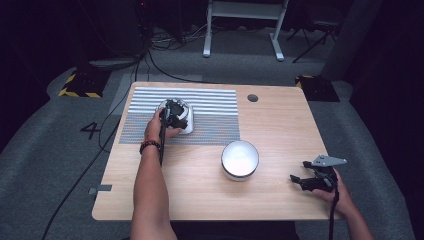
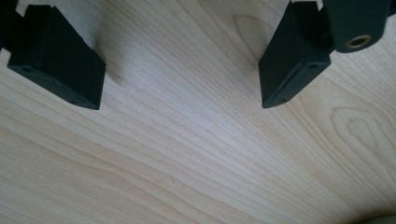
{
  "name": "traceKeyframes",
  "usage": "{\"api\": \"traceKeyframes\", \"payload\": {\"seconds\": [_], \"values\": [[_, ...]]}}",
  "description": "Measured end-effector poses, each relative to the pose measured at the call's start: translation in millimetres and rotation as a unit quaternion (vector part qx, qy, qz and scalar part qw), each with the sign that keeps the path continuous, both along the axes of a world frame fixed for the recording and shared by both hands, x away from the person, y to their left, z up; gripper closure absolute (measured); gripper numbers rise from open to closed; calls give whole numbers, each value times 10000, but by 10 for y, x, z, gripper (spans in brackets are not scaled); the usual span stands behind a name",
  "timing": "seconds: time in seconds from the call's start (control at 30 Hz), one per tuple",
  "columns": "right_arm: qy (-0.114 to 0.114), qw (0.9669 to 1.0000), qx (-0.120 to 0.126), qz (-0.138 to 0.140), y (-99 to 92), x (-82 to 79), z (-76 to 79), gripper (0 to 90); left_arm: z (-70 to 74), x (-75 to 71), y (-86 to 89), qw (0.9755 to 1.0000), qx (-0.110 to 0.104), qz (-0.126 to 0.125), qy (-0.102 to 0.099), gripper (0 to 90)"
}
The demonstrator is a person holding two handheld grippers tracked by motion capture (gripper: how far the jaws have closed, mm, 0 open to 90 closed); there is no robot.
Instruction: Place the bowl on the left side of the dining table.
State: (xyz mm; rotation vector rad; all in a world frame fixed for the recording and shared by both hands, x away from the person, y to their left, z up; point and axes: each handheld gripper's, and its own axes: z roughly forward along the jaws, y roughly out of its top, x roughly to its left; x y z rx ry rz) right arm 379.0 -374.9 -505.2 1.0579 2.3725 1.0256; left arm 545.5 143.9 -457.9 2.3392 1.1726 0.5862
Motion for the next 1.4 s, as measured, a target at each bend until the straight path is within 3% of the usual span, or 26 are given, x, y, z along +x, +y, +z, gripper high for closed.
{"api": "traceKeyframes", "payload": {"seconds": [0.07,0.13,0.2,0.27,0.37,0.63,0.9,1.0,1.03,1.13,1.27,1.4], "values": [[1,10000,1,0,0,0,0,148,6,3,2,10000,0,-24,-18,361],[1,10000,1,-1,0,0,0,148,14,-8,-8,9999,-18,-44,100,323],[1,10000,0,-1,0,0,0,148,24,-23,-13,10000,-59,40,52,278],[0,10000,0,-1,0,0,0,148,42,-32,1,9996,-270,48,38,245],[1,10000,0,-1,0,0,0,148,51,-17,6,9998,-172,49,58,185],[1,10000,1,-1,0,0,0,148,85,-53,10,9988,-492,77,34,166],[3,10000,1,-1,0,0,0,148,204,-157,-10,9992,-377,-121,-84,166],[3,10000,3,-1,0,1,0,148,265,-212,-15,9993,-262,-230,-119,166],[3,10000,2,2,0,1,0,148,288,-220,-8,9993,-152,-277,-213,166],[3,10000,1,1,0,1,0,148,329,-274,5,9993,-147,-282,-205,166],[2,10000,1,0,0,1,0,148,353,-346,6,9991,31,-377,-189,167],[3,10000,2,-1,0,1,0,148,404,-409,33,9988,-151,-431,-187,167]]}}
